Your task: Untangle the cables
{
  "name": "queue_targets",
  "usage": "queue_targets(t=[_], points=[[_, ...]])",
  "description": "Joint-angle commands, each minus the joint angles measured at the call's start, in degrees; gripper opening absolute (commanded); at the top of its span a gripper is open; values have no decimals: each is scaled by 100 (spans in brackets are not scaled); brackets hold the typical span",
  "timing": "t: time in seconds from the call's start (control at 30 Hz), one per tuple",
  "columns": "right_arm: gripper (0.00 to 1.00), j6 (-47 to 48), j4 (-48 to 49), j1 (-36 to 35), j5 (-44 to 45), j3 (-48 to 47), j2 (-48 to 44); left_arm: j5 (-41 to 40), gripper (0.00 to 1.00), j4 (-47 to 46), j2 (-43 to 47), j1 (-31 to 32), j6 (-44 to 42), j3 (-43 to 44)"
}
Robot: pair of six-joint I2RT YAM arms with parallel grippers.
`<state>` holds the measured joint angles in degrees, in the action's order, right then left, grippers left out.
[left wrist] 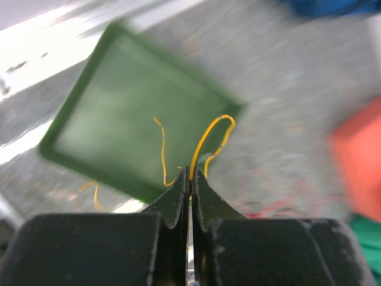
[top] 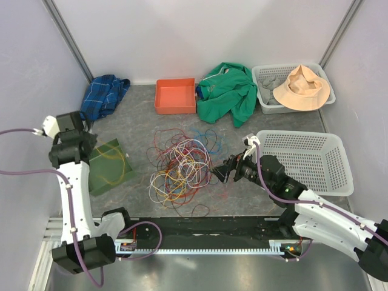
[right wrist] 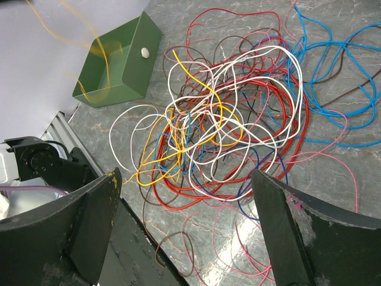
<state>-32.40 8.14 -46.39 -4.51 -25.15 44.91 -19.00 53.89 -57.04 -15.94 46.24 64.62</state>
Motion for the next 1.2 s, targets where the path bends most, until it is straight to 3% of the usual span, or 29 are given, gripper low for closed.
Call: queue_targets(t=[0.0,0.23,0.53,0.9,0.93,0.97,1.0,1.17], points=[[98,-38,363,-19,-76,-25,62,371,2,174,79,-14,193,1323],[98,6,390,-19,-164,-104,212,249,2,271,-44,12,201,1677],[98,58,223,-19,-85,27,-25,-831,2,-229,-79,-23,342,166],[98,182,82,-19,21,168,-263,-947,2,-590,-185,-312,474,-889],[98,190,65,-19,21,168,-280,-930,6,-607,-203,-348,456,-994],[98,190,39,-19,29,194,-307,-895,20,-625,-220,-409,404,-1021],[98,199,30,-19,29,194,-333,-825,45,-625,-229,-418,386,-1039],[98,208,-23,-19,38,194,-386,-263,98,-616,-1,-418,211,-759]])
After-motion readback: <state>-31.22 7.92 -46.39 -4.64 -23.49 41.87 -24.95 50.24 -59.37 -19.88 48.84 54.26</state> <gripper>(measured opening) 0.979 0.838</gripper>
